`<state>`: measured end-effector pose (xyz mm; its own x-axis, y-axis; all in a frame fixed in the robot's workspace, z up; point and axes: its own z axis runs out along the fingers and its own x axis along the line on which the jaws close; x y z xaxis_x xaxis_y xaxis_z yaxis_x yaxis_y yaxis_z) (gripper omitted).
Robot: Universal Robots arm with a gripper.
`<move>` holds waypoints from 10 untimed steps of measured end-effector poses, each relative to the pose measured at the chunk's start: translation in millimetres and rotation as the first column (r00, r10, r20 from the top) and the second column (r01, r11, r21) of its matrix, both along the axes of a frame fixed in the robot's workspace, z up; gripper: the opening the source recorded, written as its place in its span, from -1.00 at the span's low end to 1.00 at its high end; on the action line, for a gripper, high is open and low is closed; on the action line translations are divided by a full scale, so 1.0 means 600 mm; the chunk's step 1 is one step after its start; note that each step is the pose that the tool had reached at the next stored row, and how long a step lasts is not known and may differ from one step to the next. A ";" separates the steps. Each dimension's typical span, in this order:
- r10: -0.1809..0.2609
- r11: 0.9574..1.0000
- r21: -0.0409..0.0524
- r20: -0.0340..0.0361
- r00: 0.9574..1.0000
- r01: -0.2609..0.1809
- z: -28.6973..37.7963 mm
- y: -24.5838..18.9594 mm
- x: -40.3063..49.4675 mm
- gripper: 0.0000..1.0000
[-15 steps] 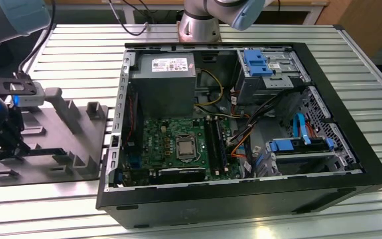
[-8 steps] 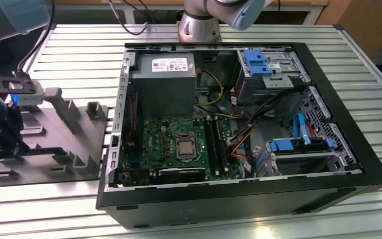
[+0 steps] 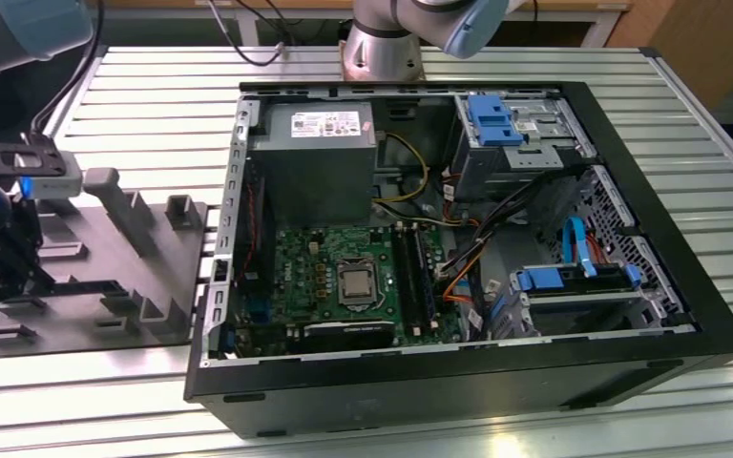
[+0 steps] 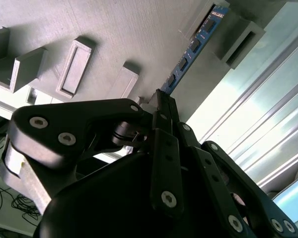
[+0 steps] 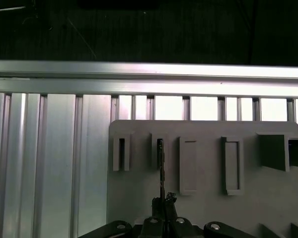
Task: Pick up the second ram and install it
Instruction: 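Pick up the second ram and move it above second insertion slot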
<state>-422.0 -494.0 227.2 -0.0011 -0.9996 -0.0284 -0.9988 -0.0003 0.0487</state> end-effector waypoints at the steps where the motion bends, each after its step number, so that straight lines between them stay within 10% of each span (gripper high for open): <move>1: 0.000 1.000 0.000 0.000 1.000 0.000 0.001 0.0001 0.000 -0.76; 10: 0.000 1.000 0.000 0.000 1.000 0.000 0.006 0.0005 0.000 -0.76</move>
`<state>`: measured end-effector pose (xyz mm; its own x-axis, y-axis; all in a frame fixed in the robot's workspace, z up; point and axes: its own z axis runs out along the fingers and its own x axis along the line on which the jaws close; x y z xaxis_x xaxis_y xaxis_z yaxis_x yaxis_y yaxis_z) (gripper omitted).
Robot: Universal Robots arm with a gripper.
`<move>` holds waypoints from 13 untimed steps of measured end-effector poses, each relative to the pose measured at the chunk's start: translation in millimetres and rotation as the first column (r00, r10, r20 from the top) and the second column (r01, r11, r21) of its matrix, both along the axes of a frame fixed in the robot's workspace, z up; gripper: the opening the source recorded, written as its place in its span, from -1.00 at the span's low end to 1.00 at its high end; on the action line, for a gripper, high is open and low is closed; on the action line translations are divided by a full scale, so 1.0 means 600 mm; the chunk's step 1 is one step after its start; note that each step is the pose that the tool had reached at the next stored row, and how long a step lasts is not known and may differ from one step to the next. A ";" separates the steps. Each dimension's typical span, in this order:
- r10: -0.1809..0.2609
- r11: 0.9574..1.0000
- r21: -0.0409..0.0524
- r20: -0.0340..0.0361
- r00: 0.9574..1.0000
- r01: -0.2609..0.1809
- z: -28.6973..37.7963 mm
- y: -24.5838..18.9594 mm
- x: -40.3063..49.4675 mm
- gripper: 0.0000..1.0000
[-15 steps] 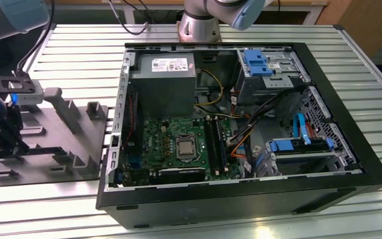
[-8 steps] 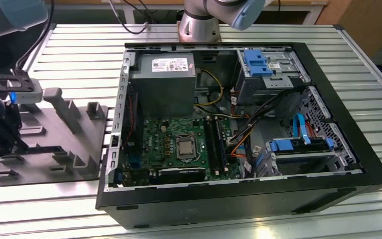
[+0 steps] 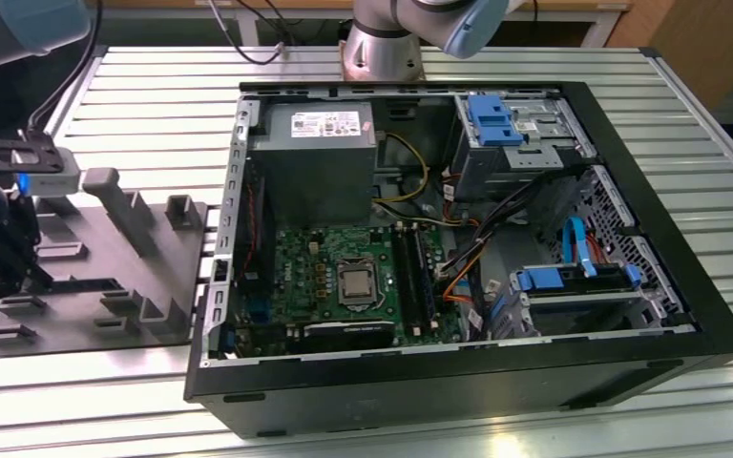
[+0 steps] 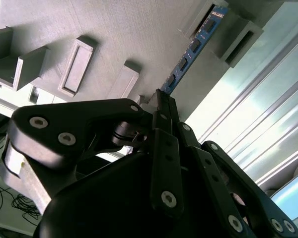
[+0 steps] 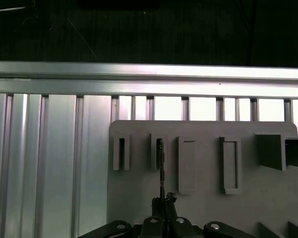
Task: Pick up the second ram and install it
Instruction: 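Pick up the second ram and move it above second insertion slot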
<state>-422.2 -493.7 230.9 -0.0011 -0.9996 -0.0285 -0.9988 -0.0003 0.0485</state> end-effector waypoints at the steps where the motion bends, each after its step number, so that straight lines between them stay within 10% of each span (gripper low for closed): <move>1: 0.000 1.000 0.000 0.000 1.000 0.000 0.001 0.0001 0.000 -0.76; 13: 0.000 1.000 0.000 0.000 1.000 0.000 0.007 0.0003 0.000 -0.76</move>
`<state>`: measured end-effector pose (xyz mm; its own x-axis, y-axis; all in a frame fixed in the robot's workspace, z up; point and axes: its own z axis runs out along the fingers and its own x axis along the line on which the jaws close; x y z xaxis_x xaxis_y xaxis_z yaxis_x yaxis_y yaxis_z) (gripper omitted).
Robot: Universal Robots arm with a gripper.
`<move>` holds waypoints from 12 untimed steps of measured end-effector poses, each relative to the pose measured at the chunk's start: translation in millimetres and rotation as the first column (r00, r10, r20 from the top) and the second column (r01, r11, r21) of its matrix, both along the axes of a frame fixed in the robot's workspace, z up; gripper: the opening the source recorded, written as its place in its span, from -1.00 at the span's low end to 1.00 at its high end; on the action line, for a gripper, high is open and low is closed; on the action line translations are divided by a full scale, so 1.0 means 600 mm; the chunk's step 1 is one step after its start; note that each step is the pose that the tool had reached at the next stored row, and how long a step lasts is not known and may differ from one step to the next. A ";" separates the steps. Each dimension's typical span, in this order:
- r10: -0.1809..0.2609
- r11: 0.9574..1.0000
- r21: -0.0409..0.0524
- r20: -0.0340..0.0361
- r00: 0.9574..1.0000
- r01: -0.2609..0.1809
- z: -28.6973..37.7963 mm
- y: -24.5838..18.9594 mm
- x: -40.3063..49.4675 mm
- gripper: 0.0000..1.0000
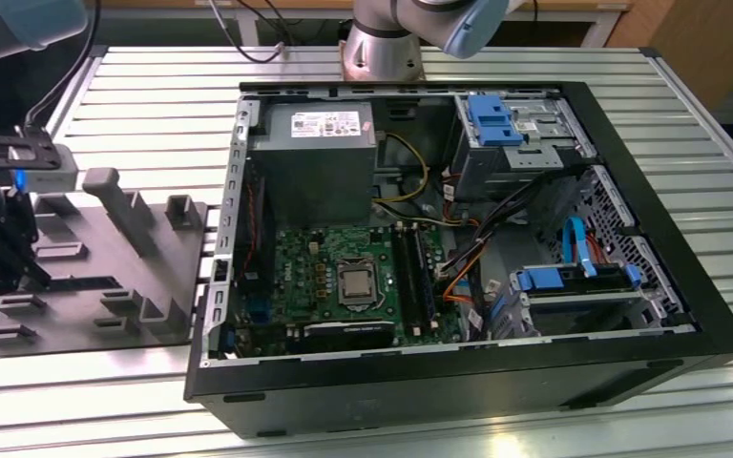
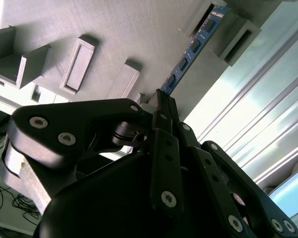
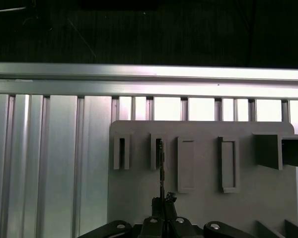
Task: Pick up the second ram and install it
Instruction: 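Pick up the second ram and move it above second insertion slot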
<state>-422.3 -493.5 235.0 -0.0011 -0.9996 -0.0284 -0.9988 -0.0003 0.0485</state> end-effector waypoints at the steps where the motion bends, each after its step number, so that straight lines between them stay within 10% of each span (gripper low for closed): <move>1: 0.000 1.000 0.000 0.000 1.000 0.000 0.000 0.0000 0.000 -0.76; 12: 0.000 1.000 0.000 0.000 1.000 0.000 0.003 0.0003 -0.001 -0.76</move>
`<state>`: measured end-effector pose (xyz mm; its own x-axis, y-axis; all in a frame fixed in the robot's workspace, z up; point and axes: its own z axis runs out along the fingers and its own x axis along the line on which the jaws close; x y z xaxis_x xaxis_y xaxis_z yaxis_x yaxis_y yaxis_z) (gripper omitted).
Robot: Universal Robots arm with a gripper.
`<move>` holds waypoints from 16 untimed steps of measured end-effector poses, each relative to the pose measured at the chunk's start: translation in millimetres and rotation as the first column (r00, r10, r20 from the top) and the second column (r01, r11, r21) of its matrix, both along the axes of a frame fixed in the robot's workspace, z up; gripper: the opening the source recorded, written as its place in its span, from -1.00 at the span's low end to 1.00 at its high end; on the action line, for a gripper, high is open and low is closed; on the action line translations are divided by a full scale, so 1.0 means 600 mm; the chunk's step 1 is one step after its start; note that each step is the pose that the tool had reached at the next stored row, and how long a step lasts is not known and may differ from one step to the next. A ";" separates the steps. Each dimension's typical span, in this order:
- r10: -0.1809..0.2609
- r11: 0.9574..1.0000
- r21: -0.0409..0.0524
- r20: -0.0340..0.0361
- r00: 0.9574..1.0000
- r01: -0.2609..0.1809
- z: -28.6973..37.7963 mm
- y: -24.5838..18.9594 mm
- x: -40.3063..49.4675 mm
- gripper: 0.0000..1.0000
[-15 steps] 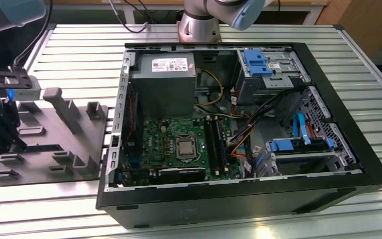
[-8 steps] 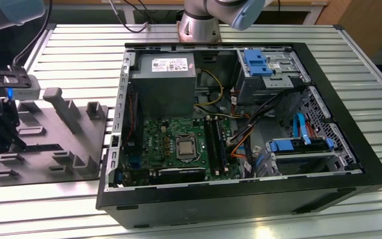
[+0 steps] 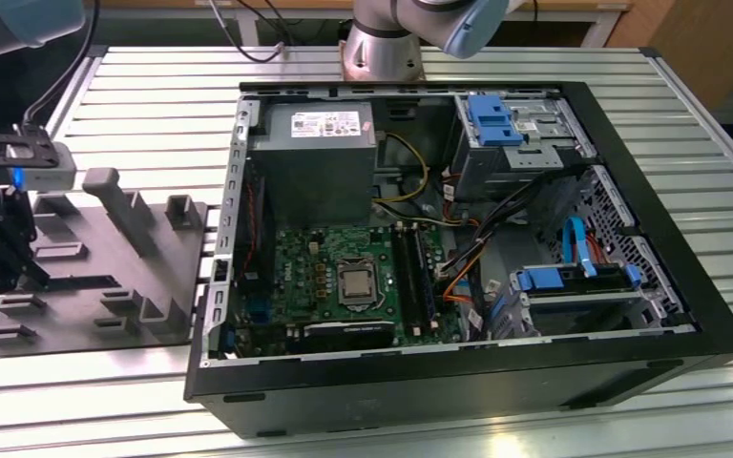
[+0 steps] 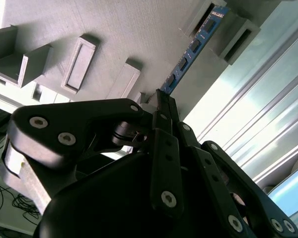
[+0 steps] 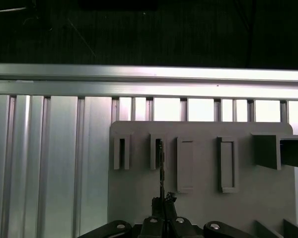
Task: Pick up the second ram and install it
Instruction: 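Pick up the second ram and move it above second insertion slot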
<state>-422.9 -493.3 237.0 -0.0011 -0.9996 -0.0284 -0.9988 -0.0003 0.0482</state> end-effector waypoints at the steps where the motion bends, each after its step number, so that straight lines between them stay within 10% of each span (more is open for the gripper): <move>1: 0.000 1.000 0.000 0.000 1.000 0.000 0.000 0.0000 0.000 -0.76; 16: 0.000 1.000 0.002 0.000 1.000 0.000 0.008 0.0000 0.000 -0.76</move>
<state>-422.9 -493.3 241.9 -0.0011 -0.9995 -0.0301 -0.9988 -0.0003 0.0483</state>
